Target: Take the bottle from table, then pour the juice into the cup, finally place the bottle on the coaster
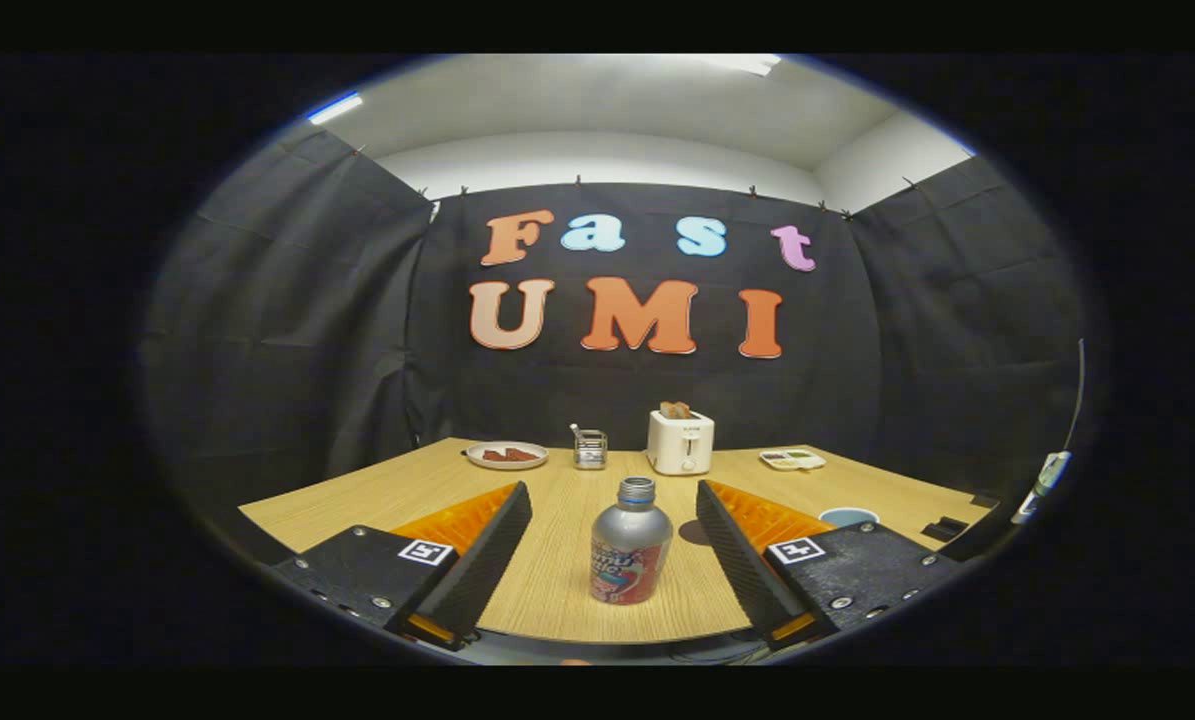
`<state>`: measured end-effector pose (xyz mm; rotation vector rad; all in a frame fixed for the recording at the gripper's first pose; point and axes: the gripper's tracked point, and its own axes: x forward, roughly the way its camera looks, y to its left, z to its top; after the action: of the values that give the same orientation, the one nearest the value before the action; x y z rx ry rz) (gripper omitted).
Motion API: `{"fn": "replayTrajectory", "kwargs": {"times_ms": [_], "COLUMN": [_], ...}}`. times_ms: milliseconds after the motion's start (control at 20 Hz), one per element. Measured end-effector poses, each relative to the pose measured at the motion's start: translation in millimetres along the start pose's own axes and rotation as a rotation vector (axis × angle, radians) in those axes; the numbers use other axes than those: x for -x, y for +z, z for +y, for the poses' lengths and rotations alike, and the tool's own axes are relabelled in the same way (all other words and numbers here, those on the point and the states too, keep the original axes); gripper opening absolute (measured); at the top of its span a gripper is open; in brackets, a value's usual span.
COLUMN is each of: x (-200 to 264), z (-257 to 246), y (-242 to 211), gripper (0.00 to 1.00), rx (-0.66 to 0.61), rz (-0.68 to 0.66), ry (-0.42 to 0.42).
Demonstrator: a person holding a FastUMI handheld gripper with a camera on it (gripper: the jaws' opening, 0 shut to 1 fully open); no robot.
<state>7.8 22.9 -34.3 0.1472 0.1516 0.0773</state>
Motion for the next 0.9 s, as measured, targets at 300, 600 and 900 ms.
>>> {"fn": "replayTrajectory", "kwargs": {"times_ms": [300,600,900], "x": [-8,-18,-27], "z": [-8,-12,-12], "y": [-29,-74,-114], "gripper": [0.99,0.99,0.99], "rx": [0.008,0.007,0.004], "rz": [0.084,0.202,0.303], "ry": [-0.026,-0.045,-0.048]}}
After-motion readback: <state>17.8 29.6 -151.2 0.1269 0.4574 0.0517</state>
